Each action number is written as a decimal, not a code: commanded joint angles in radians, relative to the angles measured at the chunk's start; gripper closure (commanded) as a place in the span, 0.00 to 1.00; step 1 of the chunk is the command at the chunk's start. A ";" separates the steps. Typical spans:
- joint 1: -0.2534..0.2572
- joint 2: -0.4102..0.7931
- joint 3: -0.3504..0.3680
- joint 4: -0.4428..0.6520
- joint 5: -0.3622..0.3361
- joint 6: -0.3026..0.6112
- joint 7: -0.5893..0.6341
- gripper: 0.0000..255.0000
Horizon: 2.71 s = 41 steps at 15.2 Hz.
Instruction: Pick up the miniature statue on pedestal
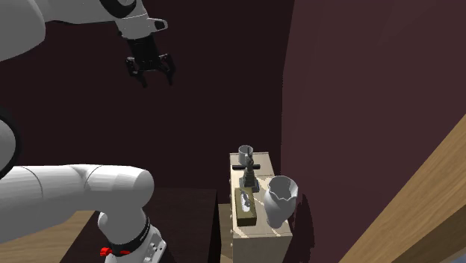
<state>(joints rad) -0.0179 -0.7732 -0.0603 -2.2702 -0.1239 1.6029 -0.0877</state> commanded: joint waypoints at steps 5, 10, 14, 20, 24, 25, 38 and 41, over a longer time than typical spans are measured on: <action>-0.018 -0.038 -0.090 -0.122 -0.028 0.124 -0.074 0.00; -0.043 -0.045 -0.214 -0.242 -0.065 0.287 -0.172 0.00; -0.058 -0.011 -0.325 -0.311 -0.089 0.426 -0.258 0.00; -0.042 0.108 -0.517 -0.363 -0.094 0.646 -0.409 0.00; 0.021 0.226 -0.675 -0.362 -0.047 0.791 -0.540 0.00; 0.048 0.259 -0.720 -0.357 -0.025 0.826 -0.579 0.00; 1.207 0.354 -2.003 -0.126 0.284 1.114 -1.063 0.00; 1.326 0.218 -2.144 -0.038 0.210 1.143 -1.063 0.00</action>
<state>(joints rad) 1.2792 -0.5161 -2.1688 -2.3315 0.1056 2.7386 -1.1470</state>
